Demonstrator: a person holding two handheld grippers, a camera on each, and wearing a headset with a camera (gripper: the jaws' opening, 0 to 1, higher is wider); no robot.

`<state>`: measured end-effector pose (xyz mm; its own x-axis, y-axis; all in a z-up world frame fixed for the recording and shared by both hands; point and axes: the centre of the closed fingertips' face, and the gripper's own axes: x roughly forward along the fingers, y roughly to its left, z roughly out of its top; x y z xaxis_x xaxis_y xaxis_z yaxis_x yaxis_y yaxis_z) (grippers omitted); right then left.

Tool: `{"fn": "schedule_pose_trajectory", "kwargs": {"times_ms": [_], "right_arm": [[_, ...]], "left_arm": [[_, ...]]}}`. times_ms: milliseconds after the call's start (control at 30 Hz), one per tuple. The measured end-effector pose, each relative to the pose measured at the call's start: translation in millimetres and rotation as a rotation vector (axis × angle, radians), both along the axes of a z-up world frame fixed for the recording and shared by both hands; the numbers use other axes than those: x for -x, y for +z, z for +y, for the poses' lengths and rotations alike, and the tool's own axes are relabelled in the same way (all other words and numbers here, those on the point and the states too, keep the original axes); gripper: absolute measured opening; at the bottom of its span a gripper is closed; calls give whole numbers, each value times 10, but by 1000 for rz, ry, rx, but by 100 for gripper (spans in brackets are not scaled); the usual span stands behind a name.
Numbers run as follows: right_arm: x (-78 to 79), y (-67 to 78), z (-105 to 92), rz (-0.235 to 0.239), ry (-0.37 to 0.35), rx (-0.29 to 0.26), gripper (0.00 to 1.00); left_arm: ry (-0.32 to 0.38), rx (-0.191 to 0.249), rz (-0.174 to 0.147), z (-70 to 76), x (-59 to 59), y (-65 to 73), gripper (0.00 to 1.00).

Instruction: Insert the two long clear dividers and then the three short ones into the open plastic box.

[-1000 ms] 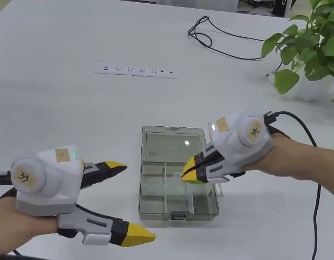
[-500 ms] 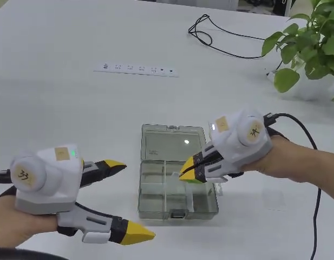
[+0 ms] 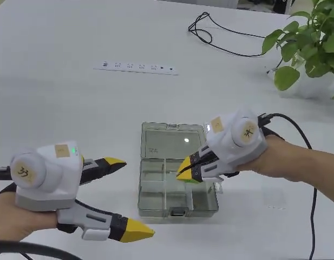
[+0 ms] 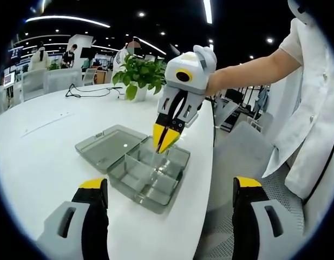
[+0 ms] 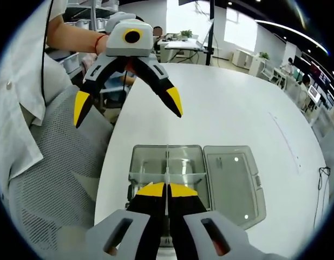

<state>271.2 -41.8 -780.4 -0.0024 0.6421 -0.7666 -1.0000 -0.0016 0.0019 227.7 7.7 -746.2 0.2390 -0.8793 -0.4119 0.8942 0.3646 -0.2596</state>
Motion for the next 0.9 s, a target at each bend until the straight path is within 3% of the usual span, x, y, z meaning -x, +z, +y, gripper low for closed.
{"fn": "schedule_pose_trajectory", "kwargs": {"times_ms": [500,900], "right_arm": [[0,-257,15,-10,4,94,2],[-1,-339,-1,-23,18,132,2]], "left_arm": [[-6,-29,-6,30,10,-57,100],[-11,-27,-5,20,19,-46,100]]}}
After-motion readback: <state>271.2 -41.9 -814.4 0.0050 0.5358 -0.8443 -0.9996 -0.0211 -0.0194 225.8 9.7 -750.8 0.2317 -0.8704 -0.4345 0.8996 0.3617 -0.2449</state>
